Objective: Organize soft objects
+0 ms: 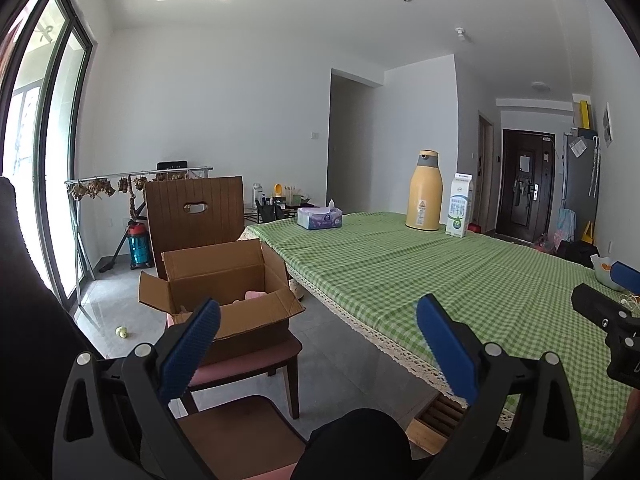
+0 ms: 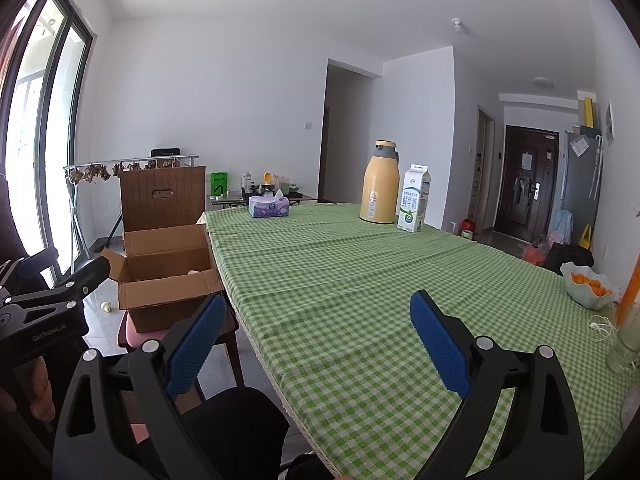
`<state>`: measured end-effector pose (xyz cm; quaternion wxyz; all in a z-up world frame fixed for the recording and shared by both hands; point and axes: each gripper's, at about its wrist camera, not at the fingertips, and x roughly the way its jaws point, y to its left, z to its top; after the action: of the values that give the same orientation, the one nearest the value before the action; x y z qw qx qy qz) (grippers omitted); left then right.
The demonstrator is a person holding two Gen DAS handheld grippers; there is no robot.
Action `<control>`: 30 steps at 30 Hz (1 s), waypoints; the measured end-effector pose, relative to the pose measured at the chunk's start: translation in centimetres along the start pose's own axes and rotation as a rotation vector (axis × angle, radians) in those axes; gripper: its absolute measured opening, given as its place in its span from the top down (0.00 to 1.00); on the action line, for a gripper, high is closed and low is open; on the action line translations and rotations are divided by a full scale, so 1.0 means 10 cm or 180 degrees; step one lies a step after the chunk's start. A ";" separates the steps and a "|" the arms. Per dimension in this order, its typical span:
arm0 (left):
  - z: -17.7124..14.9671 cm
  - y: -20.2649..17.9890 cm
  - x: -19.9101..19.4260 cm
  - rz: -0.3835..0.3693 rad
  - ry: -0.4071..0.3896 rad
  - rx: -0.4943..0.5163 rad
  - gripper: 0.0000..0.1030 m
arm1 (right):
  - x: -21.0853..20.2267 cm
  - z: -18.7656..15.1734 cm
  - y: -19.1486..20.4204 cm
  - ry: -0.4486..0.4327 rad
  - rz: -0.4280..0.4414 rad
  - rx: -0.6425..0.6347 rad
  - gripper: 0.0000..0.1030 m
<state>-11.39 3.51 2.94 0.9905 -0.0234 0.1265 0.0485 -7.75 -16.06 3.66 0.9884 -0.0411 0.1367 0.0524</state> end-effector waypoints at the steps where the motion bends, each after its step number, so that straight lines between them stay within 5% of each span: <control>1: 0.00 0.00 0.00 0.0003 0.0000 0.0001 0.07 | 0.00 0.00 0.01 -0.0001 -0.0006 -0.0011 0.13; 30: 0.02 0.04 0.00 -0.0081 -0.0015 -0.0055 0.07 | 0.00 -0.01 0.00 0.0008 -0.0005 0.0018 0.13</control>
<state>-11.36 3.95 3.08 0.9911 -0.0335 0.1234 0.0370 -7.73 -16.07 3.58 0.9884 -0.0385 0.1380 0.0512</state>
